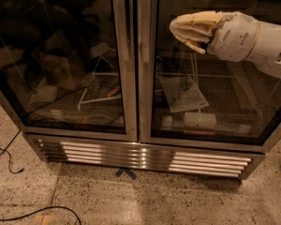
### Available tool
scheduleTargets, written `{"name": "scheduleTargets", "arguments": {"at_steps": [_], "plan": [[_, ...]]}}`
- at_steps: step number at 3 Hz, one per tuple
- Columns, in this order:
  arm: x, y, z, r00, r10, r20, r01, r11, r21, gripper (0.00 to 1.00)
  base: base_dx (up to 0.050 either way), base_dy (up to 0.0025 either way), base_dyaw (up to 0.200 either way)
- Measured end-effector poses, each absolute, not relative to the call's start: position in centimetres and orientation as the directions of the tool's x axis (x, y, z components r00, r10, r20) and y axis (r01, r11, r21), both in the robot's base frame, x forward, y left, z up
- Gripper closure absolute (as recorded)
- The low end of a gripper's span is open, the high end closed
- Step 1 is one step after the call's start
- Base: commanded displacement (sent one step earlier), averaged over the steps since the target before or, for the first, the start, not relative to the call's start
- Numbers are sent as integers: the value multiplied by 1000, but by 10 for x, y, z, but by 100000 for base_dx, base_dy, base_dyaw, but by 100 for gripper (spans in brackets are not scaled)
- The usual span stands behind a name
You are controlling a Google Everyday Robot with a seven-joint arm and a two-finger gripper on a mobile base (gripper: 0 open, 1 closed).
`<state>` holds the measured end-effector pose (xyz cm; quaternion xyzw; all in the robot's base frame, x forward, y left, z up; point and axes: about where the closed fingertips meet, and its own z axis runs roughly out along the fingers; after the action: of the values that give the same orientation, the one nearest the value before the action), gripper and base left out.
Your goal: Pick orange can from top drawer and place on counter
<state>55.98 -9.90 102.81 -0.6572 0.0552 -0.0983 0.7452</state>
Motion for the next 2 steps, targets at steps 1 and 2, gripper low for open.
{"name": "scheduleTargets", "arguments": {"at_steps": [1,2], "plan": [[560,-99,1028,975,-219,47,74,117,-990,31,0,0,0],[560,-99,1028,975,-219,47,74,117,-990,8,0,0,0]]}}
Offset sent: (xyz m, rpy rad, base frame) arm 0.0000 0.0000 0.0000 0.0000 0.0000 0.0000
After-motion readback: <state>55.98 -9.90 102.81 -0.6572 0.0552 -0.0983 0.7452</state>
